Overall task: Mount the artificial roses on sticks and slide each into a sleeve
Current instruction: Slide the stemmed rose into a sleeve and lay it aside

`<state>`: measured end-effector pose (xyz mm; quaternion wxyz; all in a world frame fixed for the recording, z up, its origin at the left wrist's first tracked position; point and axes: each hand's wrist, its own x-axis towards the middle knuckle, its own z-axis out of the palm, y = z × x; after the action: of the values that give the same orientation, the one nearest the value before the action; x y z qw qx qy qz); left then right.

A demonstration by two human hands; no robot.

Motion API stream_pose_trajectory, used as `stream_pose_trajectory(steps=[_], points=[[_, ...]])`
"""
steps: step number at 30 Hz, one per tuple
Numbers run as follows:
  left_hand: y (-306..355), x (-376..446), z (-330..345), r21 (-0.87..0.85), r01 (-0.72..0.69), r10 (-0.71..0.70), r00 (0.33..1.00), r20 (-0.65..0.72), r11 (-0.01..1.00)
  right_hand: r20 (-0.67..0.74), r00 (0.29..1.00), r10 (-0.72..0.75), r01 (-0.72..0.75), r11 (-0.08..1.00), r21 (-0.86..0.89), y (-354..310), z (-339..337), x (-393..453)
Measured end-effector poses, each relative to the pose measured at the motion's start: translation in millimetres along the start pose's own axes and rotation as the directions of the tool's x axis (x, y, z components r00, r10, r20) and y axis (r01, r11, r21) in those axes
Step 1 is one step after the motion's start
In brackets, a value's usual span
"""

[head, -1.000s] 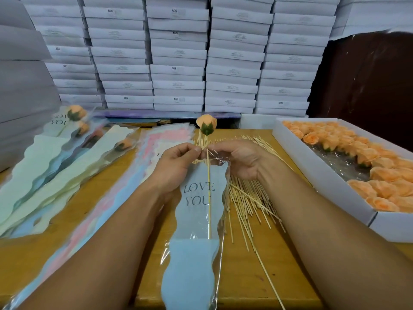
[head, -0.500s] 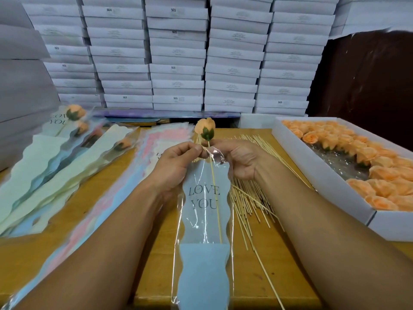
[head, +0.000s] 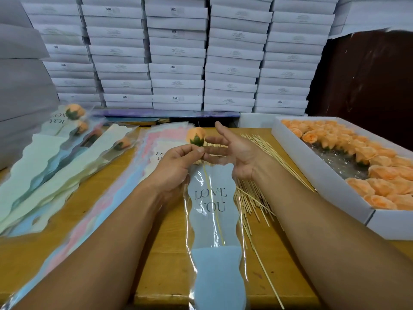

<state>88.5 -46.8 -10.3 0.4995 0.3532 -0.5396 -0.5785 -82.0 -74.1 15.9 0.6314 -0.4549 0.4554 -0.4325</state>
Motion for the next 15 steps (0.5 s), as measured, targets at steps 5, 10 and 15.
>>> stream_pose_trajectory(steps=[5,10,15], points=[[0.9,-3.1,1.2,-0.001,-0.005,0.006,0.997,0.079,1.000,0.003,1.000,0.015,-0.015,0.995,-0.095,2.7,3.7,-1.4],[-0.6,-3.1,0.2,0.015,0.025,-0.027,0.983,0.183,1.000,0.035,0.999,0.022,-0.023,1.000,0.007,2.9,2.8,-1.2],[-1.6,-2.3,2.6,-0.074,0.009,-0.002,0.995,0.097,0.997,0.026,1.000,-0.009,0.006,0.997,0.081,1.9,-1.5,-1.3]])
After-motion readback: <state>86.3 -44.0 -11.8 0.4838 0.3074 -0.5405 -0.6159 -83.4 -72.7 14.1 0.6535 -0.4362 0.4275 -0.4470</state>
